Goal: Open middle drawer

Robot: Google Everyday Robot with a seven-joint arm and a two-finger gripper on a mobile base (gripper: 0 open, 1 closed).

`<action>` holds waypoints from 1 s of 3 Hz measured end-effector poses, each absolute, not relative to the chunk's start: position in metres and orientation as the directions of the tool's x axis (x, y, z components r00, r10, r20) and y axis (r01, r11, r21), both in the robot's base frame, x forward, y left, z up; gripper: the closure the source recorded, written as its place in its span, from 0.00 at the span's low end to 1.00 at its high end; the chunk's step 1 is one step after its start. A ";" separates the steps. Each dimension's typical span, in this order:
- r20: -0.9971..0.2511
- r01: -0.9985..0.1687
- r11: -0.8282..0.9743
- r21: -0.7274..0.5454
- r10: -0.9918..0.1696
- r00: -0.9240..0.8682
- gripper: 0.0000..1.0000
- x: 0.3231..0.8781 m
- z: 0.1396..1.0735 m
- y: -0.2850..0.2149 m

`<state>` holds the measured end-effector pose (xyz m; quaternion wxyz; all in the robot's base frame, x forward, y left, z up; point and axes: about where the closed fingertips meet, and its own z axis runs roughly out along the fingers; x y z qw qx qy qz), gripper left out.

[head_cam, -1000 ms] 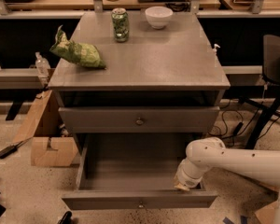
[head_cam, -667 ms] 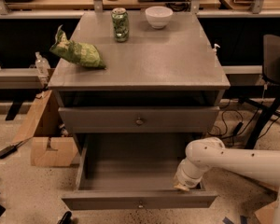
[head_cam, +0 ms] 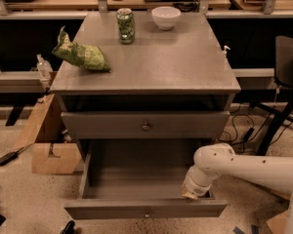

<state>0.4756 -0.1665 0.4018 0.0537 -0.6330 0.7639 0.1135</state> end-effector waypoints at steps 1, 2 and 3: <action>-0.226 -0.979 0.173 0.105 -0.955 -0.193 0.82 0.476 0.402 -0.166; -0.226 -0.979 0.173 0.106 -0.955 -0.193 0.59 0.476 0.402 -0.166; -0.226 -0.979 0.173 0.106 -0.955 -0.193 0.36 0.476 0.402 -0.166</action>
Offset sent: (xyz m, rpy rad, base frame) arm 0.0005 0.0002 0.0000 0.0000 0.0000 0.0000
